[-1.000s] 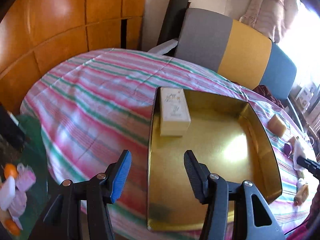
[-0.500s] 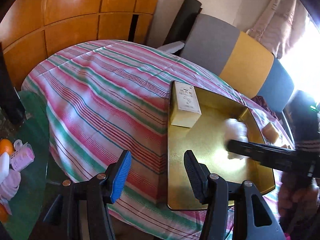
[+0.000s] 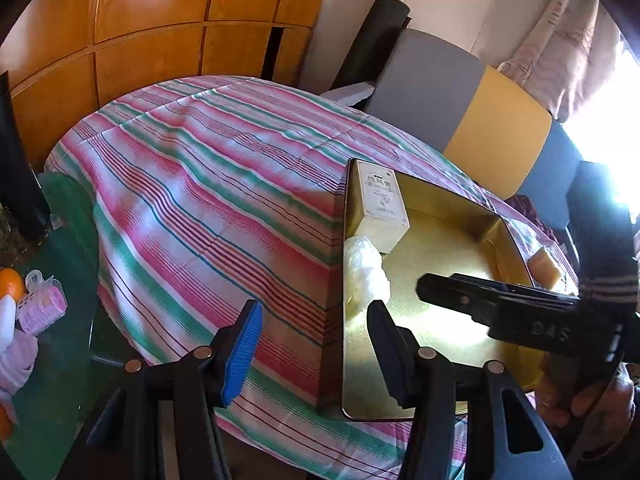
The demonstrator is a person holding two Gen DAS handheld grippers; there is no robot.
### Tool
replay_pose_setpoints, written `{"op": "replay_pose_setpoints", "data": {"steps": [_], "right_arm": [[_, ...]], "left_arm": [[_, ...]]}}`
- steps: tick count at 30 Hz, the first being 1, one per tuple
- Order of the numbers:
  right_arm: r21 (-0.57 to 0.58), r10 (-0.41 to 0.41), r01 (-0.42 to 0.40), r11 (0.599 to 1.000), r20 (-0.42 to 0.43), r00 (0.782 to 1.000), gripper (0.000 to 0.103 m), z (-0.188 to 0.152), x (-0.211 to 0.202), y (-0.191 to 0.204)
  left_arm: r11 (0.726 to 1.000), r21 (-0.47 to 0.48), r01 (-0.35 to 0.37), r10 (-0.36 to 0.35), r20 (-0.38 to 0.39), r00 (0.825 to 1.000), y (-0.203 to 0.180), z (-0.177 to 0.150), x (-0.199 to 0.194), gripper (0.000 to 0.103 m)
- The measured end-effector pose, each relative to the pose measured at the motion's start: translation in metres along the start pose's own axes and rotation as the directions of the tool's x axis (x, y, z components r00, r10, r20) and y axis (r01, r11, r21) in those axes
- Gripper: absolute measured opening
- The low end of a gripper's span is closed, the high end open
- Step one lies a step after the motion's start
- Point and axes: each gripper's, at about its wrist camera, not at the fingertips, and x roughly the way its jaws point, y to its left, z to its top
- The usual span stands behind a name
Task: Organize objects
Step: 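Lower the wrapped cotton balls into the gold tray and open the right gripper, then move both tools back toward the pile of items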
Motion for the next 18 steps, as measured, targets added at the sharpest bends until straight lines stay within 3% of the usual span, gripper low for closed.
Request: {"op": "replay_pose_setpoints", "data": {"steps": [9, 18], "right_arm": [[-0.005, -0.082, 0.082, 0.997, 0.081, 0.993, 0.08, -0.019, -0.039, -0.014], [0.093, -0.13, 0.115, 0.989, 0.177, 0.976, 0.087, -0.04, -0.095, -0.056]], "left_arm": [[0.998, 0.059, 0.025, -0.024, -0.01, 1.0, -0.024, -0.006, -0.002, 0.054], [0.99, 0.112, 0.088, -0.081, -0.062, 0.995, -0.056, -0.009, 0.0, 0.054]]}}
